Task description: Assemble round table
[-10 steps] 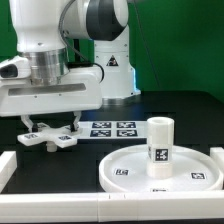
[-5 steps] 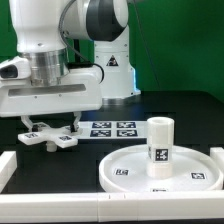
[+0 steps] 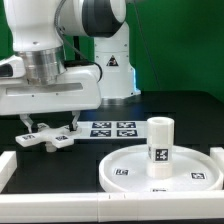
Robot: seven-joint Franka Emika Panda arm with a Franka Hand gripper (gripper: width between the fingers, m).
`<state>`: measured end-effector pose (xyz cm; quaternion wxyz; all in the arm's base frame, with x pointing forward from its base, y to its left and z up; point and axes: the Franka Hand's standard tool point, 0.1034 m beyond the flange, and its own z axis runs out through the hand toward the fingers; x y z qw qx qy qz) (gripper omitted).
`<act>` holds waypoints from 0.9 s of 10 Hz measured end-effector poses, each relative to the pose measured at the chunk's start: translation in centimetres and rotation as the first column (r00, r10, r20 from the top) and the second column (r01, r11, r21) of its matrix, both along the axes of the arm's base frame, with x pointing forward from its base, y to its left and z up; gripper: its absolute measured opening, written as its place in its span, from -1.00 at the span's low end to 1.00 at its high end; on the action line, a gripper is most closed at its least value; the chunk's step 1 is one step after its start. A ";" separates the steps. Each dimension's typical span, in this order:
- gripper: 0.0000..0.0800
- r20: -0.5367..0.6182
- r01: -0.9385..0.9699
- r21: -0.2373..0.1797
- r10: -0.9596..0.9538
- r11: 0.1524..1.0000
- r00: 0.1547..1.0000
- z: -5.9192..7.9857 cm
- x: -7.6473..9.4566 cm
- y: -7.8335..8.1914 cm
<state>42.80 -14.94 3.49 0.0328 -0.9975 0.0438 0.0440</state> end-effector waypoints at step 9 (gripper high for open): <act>0.62 -0.014 -0.025 0.001 0.025 1.000 1.000 -1.1 -0.6 0.0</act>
Offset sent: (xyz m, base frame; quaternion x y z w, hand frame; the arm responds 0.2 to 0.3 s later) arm -0.0024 -0.0020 -0.0050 -0.0070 0.0141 0.0078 0.9998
